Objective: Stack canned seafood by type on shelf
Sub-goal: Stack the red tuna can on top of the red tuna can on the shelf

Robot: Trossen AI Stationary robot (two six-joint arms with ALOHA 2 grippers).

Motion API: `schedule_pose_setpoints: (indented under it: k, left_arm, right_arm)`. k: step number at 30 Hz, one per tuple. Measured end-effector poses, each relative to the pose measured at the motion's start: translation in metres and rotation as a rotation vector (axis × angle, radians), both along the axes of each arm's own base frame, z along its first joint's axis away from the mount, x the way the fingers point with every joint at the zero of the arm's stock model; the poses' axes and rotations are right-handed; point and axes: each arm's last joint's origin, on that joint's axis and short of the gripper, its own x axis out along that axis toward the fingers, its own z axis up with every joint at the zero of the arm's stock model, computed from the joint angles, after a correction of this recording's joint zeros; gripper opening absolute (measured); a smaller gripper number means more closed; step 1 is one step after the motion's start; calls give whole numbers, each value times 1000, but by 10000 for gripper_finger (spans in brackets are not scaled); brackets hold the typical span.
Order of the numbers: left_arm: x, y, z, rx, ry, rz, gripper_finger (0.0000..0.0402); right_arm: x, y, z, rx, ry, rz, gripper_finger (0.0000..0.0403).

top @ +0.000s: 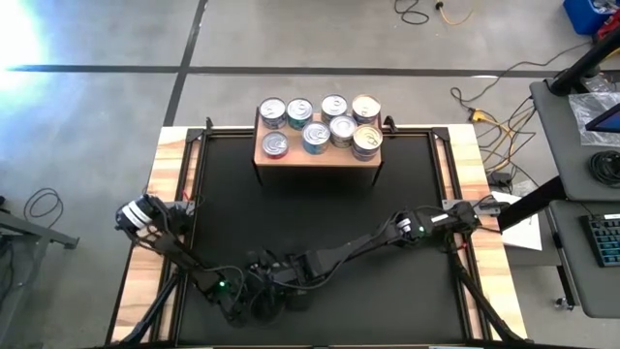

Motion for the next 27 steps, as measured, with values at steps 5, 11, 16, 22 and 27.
schedule_pose_setpoints:
  k: [5, 11, 16, 22, 27]
  left_arm:
    - [-12, 10, 42, 2, 64, 18, 376]
    - [-22, 39, 119, 43, 92, 109, 380]
    - [-28, 80, 171, 3, 30, 232, 379]
    - [-28, 143, 203, 52, -16, 338, 379]
    - [-24, 192, 221, 139, -13, 367, 380]
  right_arm:
    - [-15, -4, 44, 14, 35, 18, 400]
    - [-46, -14, 120, 18, -40, -52, 400]
    - [-68, -28, 193, 2, -300, -108, 400]
    - [-80, -59, 246, -20, -518, -94, 400]
    - [-73, -123, 250, -40, -512, -139, 400]
